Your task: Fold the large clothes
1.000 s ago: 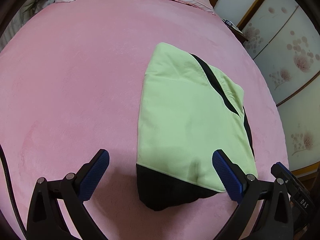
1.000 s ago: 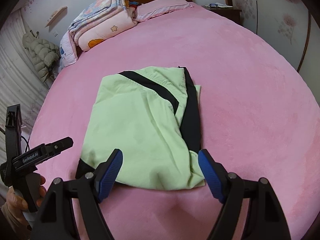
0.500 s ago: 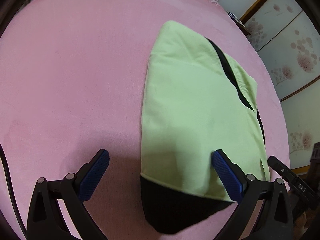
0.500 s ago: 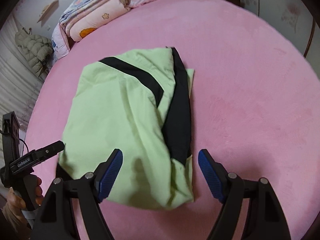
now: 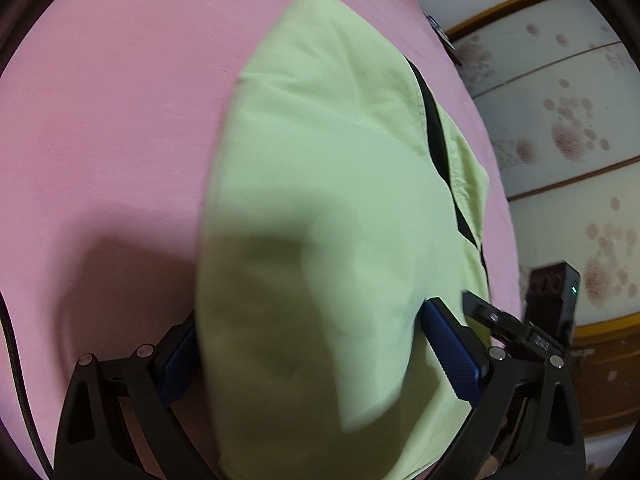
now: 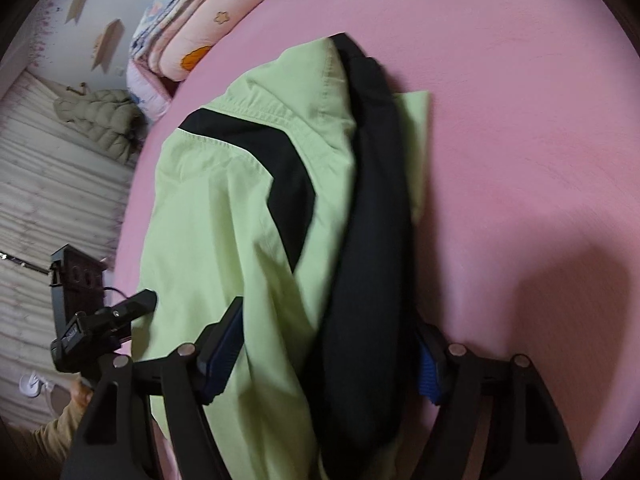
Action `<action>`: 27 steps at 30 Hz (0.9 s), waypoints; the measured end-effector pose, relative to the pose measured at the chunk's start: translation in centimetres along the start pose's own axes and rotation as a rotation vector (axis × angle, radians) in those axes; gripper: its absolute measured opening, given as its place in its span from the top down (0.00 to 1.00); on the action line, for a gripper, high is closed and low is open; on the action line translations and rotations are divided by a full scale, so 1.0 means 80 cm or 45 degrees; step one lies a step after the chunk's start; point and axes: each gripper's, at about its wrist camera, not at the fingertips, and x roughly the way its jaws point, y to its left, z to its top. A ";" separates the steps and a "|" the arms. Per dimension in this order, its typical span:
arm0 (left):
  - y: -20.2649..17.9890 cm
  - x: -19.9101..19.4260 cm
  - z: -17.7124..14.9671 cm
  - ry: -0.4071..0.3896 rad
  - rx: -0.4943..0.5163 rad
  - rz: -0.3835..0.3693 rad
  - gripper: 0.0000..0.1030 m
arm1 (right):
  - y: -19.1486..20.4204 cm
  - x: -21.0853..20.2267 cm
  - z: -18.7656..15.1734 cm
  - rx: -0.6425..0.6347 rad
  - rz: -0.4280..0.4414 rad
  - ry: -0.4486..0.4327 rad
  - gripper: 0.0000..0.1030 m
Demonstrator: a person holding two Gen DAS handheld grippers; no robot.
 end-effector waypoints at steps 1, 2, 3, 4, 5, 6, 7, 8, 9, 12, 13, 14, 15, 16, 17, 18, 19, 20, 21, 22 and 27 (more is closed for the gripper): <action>0.000 0.003 0.002 0.011 0.001 -0.014 0.08 | 0.001 0.003 0.003 -0.007 0.012 0.003 0.39; 0.000 0.005 0.004 0.020 -0.001 -0.023 0.09 | 0.003 0.007 0.006 -0.014 0.020 0.005 0.45; -0.001 0.006 0.005 0.023 -0.002 -0.016 0.13 | 0.005 0.008 0.009 -0.017 0.020 0.000 0.53; -0.005 0.006 0.004 0.023 0.009 0.006 0.17 | 0.008 0.009 0.009 -0.025 0.012 -0.003 0.55; -0.006 0.003 0.004 0.021 0.021 0.022 0.19 | 0.012 0.007 0.009 -0.038 -0.005 -0.008 0.61; -0.014 0.001 0.001 0.009 0.049 0.056 0.25 | 0.017 0.006 0.008 -0.050 -0.022 -0.015 0.67; -0.019 -0.001 0.000 0.001 0.060 0.072 0.32 | 0.023 0.003 0.007 -0.063 -0.044 -0.022 0.70; -0.028 -0.005 -0.003 -0.018 0.079 0.104 0.35 | 0.030 -0.001 0.005 -0.075 -0.071 -0.031 0.76; -0.033 -0.008 -0.004 -0.031 0.086 0.124 0.41 | 0.037 -0.005 0.003 -0.087 -0.094 -0.039 0.80; -0.052 -0.028 -0.009 -0.081 0.106 0.157 0.56 | 0.075 -0.017 -0.004 -0.176 -0.206 -0.078 0.86; -0.060 -0.037 -0.012 -0.097 0.125 0.160 0.58 | 0.086 -0.021 -0.008 -0.209 -0.243 -0.089 0.87; -0.067 -0.048 -0.015 -0.111 0.146 0.167 0.58 | 0.104 -0.026 -0.013 -0.260 -0.290 -0.105 0.87; -0.072 -0.063 -0.021 -0.125 0.164 0.174 0.58 | 0.125 -0.032 -0.019 -0.306 -0.323 -0.119 0.87; -0.073 -0.077 -0.023 -0.133 0.171 0.175 0.59 | 0.138 -0.037 -0.025 -0.327 -0.336 -0.126 0.87; -0.070 -0.098 -0.029 -0.137 0.166 0.166 0.59 | 0.152 -0.043 -0.031 -0.341 -0.342 -0.127 0.87; -0.066 -0.116 -0.034 -0.143 0.163 0.158 0.59 | 0.167 -0.048 -0.038 -0.346 -0.337 -0.121 0.87; -0.062 -0.128 -0.037 -0.147 0.164 0.154 0.59 | 0.183 -0.052 -0.046 -0.347 -0.323 -0.116 0.88; -0.055 -0.146 -0.040 -0.155 0.165 0.150 0.59 | 0.199 -0.056 -0.050 -0.350 -0.311 -0.111 0.88; -0.045 -0.167 -0.042 -0.164 0.159 0.147 0.59 | 0.214 -0.058 -0.054 -0.361 -0.300 -0.109 0.88; -0.037 -0.184 -0.043 -0.172 0.151 0.146 0.59 | 0.238 -0.058 -0.060 -0.384 -0.290 -0.108 0.88; 0.029 -0.288 -0.010 -0.250 0.106 0.185 0.59 | 0.350 -0.026 -0.059 -0.519 -0.242 -0.109 0.88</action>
